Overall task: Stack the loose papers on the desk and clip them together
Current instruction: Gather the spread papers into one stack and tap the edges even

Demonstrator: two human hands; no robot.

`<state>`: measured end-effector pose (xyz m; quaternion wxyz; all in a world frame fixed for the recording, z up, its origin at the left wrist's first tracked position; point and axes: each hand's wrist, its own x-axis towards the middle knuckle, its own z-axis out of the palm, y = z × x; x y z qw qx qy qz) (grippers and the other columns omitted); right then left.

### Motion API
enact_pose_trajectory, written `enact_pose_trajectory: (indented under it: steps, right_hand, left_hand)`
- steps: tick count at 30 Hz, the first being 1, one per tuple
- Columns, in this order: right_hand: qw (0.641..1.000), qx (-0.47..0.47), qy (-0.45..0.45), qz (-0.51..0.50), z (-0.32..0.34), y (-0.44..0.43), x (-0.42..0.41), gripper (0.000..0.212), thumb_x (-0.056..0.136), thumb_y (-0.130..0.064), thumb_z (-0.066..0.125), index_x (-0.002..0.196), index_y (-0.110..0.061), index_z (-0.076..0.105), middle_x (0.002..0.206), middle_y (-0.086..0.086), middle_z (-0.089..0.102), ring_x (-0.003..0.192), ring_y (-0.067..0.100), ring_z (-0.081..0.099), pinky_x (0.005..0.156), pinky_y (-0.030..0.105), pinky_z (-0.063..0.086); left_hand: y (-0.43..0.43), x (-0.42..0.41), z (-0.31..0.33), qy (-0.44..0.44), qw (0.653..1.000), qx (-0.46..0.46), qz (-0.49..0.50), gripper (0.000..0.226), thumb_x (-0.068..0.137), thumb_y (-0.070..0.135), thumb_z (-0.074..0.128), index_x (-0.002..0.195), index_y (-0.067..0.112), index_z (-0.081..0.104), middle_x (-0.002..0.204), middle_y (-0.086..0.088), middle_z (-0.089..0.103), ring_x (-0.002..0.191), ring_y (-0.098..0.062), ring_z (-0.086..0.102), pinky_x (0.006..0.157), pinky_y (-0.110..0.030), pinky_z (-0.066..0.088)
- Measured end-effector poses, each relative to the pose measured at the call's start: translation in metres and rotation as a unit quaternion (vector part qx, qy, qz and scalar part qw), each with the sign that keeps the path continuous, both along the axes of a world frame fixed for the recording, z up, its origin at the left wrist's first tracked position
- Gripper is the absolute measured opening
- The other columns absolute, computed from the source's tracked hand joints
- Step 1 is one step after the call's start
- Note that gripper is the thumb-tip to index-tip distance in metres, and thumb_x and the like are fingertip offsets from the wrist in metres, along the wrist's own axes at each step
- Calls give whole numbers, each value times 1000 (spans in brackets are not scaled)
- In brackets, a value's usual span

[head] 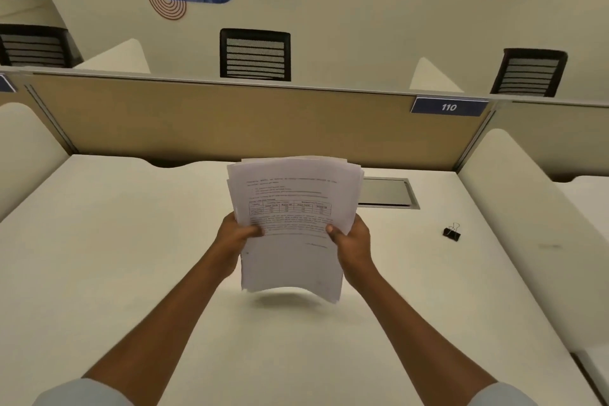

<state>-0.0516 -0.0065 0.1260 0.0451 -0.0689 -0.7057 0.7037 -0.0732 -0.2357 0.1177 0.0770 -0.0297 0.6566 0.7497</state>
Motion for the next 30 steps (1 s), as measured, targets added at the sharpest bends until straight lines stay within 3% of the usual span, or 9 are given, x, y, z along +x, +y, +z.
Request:
enact_pose_trajectory:
  steps: [6,10,13,16,20,23,27,30]
  right_hand:
    - [998,14,55,-6,7,55,-11,35,78,8,61,89,-25,65,96,10,71,90,33,67,75,45,59]
    - [999,13,51,-3,-7,83,-12,26,73,1,65,85,-23,66,91,9,70,86,33,65,75,48,57]
    - [1000,-7,20,-6,-24,96,-7,22,64,-7,69,83,-16,65,87,10,69,81,30,64,71,44,56]
    - [998,-52,8,16,-37,106,-6,33,59,-5,70,91,-10,65,96,16,69,87,31,65,75,43,57]
    - [996,-82,-15,23,-43,105,-9,53,50,-19,77,99,-5,65,100,13,71,89,31,68,72,38,59]
    - [996,-90,-16,16,-45,100,-14,39,57,-9,73,95,-5,67,96,14,71,88,34,67,72,39,58]
    - [995,-93,-22,2,-44,98,-17,28,58,-6,69,86,-10,70,90,12,72,85,33,67,74,42,58]
    - [996,-92,-15,-7,-43,99,-16,29,57,-6,70,85,-8,70,88,12,72,81,30,67,65,31,56]
  left_hand:
    - [52,-6,3,60,998,32,9,51,49,6,70,97,21,70,105,-15,69,96,-35,63,86,-53,51]
    - [74,-7,-9,54,998,27,10,53,44,16,73,96,22,70,100,-13,69,93,-35,62,83,-52,51]
    - [84,-4,-22,33,999,-2,4,54,47,18,77,100,18,71,101,-7,73,100,-34,66,84,-41,54]
    - [91,-3,-27,27,999,-33,-9,58,50,23,83,106,19,70,106,-4,75,102,-25,69,80,-29,56]
    - [94,-5,-22,26,998,-49,-13,58,50,31,86,106,23,71,106,1,76,97,-17,71,74,-23,58]
    - [96,-6,-23,11,999,-34,-4,55,49,31,86,102,27,72,105,1,76,96,-17,72,77,-26,57]
    - [101,-5,-26,7,1000,-14,7,59,50,28,86,107,20,71,111,-8,74,105,-28,68,91,-43,54]
    - [100,-4,-24,6,1000,-13,0,58,52,29,85,108,20,71,113,-9,73,106,-29,68,92,-44,54]
